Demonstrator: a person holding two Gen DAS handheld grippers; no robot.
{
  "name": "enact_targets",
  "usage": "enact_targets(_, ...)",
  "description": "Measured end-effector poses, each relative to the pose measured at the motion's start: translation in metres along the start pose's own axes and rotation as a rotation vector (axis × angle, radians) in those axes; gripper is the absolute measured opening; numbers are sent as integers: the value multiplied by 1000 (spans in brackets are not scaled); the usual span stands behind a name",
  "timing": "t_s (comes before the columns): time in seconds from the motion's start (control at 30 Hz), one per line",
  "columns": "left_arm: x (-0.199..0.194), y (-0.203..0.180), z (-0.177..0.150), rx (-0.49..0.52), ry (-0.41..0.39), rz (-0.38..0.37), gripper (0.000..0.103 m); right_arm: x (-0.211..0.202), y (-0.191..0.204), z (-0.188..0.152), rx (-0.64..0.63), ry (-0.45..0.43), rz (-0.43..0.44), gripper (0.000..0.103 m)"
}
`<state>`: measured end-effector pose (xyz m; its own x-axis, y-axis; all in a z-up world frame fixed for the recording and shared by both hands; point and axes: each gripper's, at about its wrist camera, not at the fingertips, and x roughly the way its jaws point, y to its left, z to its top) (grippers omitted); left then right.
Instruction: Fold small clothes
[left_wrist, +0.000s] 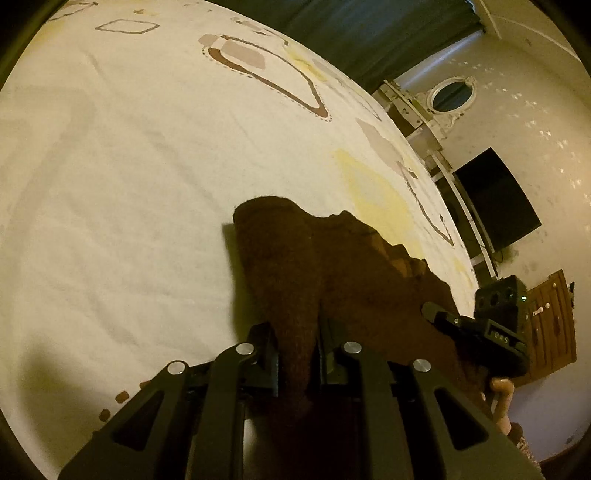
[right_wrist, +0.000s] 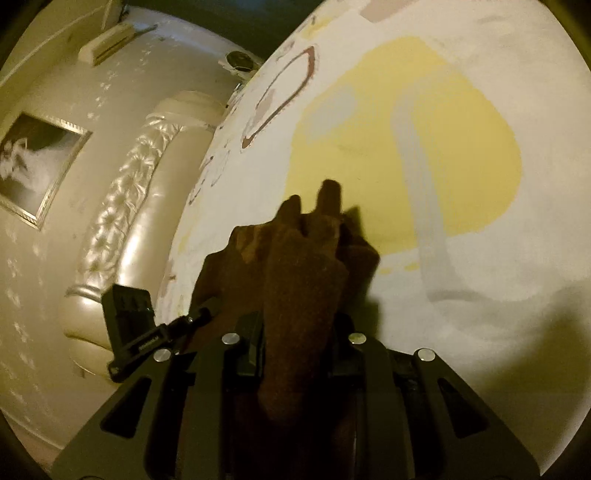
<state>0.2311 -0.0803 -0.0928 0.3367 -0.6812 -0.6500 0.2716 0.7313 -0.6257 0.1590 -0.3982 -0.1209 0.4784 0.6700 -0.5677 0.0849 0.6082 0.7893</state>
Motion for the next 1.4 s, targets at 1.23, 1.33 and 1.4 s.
enact_targets(1.23, -50, -21, -102, 11, 55, -45, 52, -71, -34, -100, 160, 26, 131, 18)
enact_targets(1.33, -50, -23, -104, 21, 47, -31, 52, -71, -33, -99, 162, 21, 126, 18)
enact_targets(1.4, -49, -24, -105, 25, 43, -27, 52, -70, -30, -97, 167, 19, 123, 18)
